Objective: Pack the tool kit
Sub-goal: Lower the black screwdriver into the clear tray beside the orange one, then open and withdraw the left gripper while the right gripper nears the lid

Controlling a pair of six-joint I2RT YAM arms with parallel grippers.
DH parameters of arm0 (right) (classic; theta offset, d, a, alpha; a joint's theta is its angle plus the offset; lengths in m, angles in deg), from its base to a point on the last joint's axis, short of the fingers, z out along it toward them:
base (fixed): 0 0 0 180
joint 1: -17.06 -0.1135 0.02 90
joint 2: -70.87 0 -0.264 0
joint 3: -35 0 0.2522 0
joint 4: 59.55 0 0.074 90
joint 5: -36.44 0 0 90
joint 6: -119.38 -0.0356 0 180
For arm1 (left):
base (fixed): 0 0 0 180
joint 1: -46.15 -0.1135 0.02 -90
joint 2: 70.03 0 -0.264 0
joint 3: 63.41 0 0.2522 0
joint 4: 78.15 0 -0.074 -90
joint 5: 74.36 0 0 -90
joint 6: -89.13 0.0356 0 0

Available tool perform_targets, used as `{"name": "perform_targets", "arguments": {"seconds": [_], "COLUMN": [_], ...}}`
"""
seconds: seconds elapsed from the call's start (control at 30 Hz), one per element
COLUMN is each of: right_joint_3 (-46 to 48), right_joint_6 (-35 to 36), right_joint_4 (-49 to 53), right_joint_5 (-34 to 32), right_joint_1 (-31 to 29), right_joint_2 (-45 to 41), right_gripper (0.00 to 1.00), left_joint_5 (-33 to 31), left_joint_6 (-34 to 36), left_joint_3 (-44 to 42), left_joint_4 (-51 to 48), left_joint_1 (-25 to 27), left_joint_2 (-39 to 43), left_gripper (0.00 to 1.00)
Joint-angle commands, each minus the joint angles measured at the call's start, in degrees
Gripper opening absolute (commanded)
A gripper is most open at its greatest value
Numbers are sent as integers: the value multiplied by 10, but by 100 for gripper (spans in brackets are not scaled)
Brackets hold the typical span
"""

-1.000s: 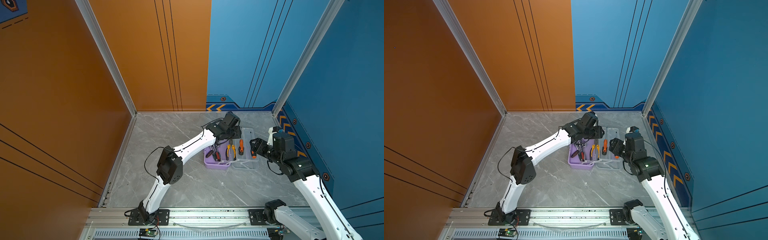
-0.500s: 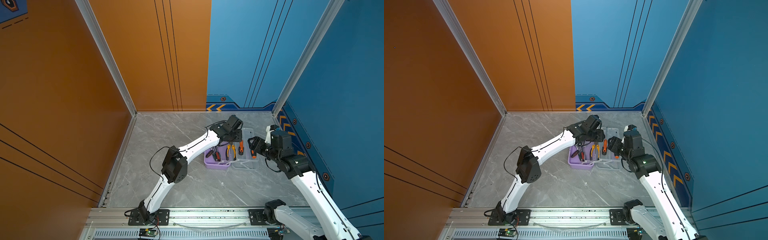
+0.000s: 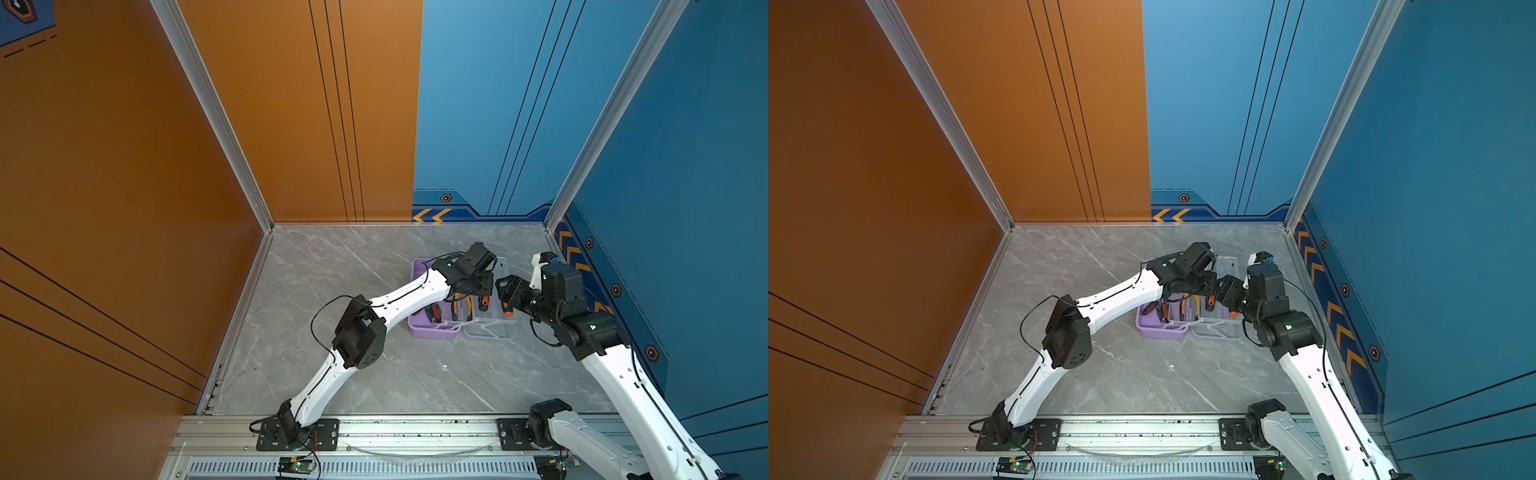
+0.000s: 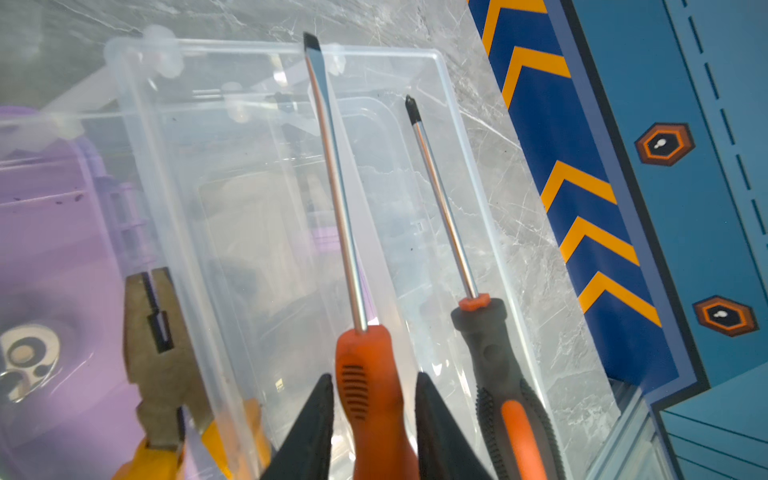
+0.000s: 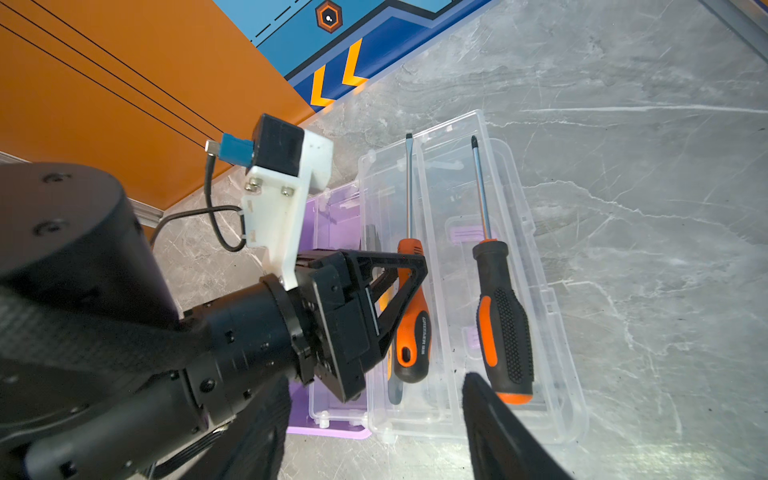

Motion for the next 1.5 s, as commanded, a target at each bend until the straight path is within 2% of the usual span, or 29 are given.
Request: {"name": "perform_targets", "arguments": {"seconds": [0.0,0.03,0.23,0.53,0.6,0.77,0.8,0.97,1.03,1.27,1.47], "right_joint_3": [10,11,11,9,10,11,11,12,12,15,37], "right_joint_6": [-1,-1,-2,-1,-1,1,1,2,1,-6,-14], "right_joint_4": [-8,-8,-8,-8,-8,-8,-8,-8,-8,-7,7], "right_joint_5": [8,8,5,5,5,5,5,5,4,-13,27], "right_joint_1": [5,4,5,7,8,8,8,9,10,29,90], "right_joint_2": [-11,-11,-11,-15,-16,-16,-15,-16,-18,-23,-39], "right_gripper": [67,67,67,67,67,67,67,68,68,69,68], "left_joint_5": [-7,-13,-19,-41,-44,-51,-51,-50,-55,-75,-108], "left_joint_6": [0,-5,-24,-39,-47,-51,-51,-50,-45,-16,27], "left_joint_3": [-23,-32,-75,-89,-98,-120,-121,-119,-117,-114,-203], "left_joint_4": [-23,-23,-22,-22,-22,-22,-22,-23,-22,-22,-21], "left_joint_1": [0,-1,0,3,1,0,0,1,1,-9,-47], "left_joint_2": [0,6,30,51,58,63,62,62,67,105,210], "left_gripper": [27,23,16,11,7,7,9,34,39,46,51]}}
